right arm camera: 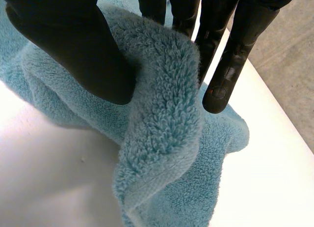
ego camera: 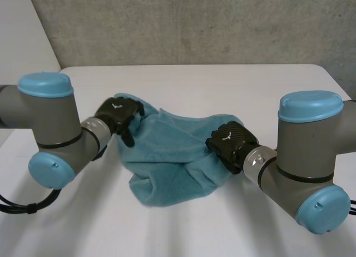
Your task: Fold the laundry
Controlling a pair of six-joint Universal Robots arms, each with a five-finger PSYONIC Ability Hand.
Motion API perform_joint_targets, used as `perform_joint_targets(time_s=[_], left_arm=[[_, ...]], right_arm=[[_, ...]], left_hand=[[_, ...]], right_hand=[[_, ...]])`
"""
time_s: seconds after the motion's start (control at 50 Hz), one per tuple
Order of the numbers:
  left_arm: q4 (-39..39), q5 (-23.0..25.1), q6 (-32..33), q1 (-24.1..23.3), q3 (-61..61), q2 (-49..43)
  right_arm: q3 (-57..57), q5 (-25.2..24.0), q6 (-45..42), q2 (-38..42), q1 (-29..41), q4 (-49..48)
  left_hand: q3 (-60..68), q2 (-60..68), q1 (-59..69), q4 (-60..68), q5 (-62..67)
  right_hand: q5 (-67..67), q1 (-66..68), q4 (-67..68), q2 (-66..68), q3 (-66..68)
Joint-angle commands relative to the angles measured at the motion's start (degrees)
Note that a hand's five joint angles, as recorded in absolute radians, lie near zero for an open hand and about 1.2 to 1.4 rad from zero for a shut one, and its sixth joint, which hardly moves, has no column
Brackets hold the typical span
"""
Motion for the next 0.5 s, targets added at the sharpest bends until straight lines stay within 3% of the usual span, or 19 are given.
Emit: perform_joint_targets(time_s=[0.02,0.08,0.14,0.2,0.26,0.38,0.42,0.46,0.48,0.5], left_arm=[[-0.4,3.9,2.0,0.3,2.3,-4.2],[0.3,3.3,3.9,0.3,2.5,-4.5],[3.2,1.2,7.0,0.3,3.6,-5.5],[6.7,-0.6,9.5,0.3,4.2,-6.8],[11.8,-2.4,14.0,0.3,5.9,-8.7],[22.0,-4.7,21.4,0.3,13.7,-8.9],[23.8,-5.3,21.3,0.3,14.5,-8.3],[31.9,-7.6,19.5,0.3,15.4,-2.9],[33.9,-8.1,18.6,0.3,15.0,-1.3],[35.7,-8.6,17.6,0.3,14.4,0.2]], right_arm=[[-0.5,0.1,-1.8,0.2,-0.5,0.0],[-0.7,0.1,-1.8,0.2,-0.5,0.0],[-3.8,0.1,-2.5,1.1,-0.8,-0.4],[-7.8,0.2,-3.7,3.3,-0.8,-0.3],[-14.5,1.2,-5.5,6.6,-0.8,-0.3],[-26.5,2.5,-7.0,9.7,-0.8,-1.5],[-36.4,6.3,-6.6,11.1,-0.3,-6.9],[-38.2,7.3,-6.4,11.2,-0.2,-9.3],[-40.2,9.6,-5.9,11.1,-0.1,-19.0],[-39.9,9.7,-5.7,11.0,-0.2,-21.5]], left_hand=[[9.2,9.3,9.2,9.0,8.9],[22.5,22.6,22.5,22.3,22.2],[44.4,44.4,44.4,44.1,44.1],[54.1,54.2,54.1,53.9,53.8],[54.2,54.2,54.2,53.9,53.9],[54.2,54.2,54.2,53.9,53.9],[54.2,54.2,54.2,53.9,53.9],[54.2,54.2,54.2,53.9,53.9],[54.2,54.2,54.2,53.9,53.9],[54.2,54.2,54.2,53.9,53.9]], right_hand=[[7.2,16.6,7.5,7.4,7.7],[7.2,16.6,7.5,7.4,7.7],[8.3,17.7,8.7,8.6,8.9],[11.2,20.6,11.5,11.4,11.7],[18.2,27.6,18.5,18.5,18.7],[18.2,27.6,18.5,18.5,18.7],[18.2,27.6,18.5,18.5,18.7],[18.2,27.6,18.5,18.5,18.7],[18.2,27.6,18.5,18.5,18.7],[18.2,27.6,18.5,18.5,18.7]])
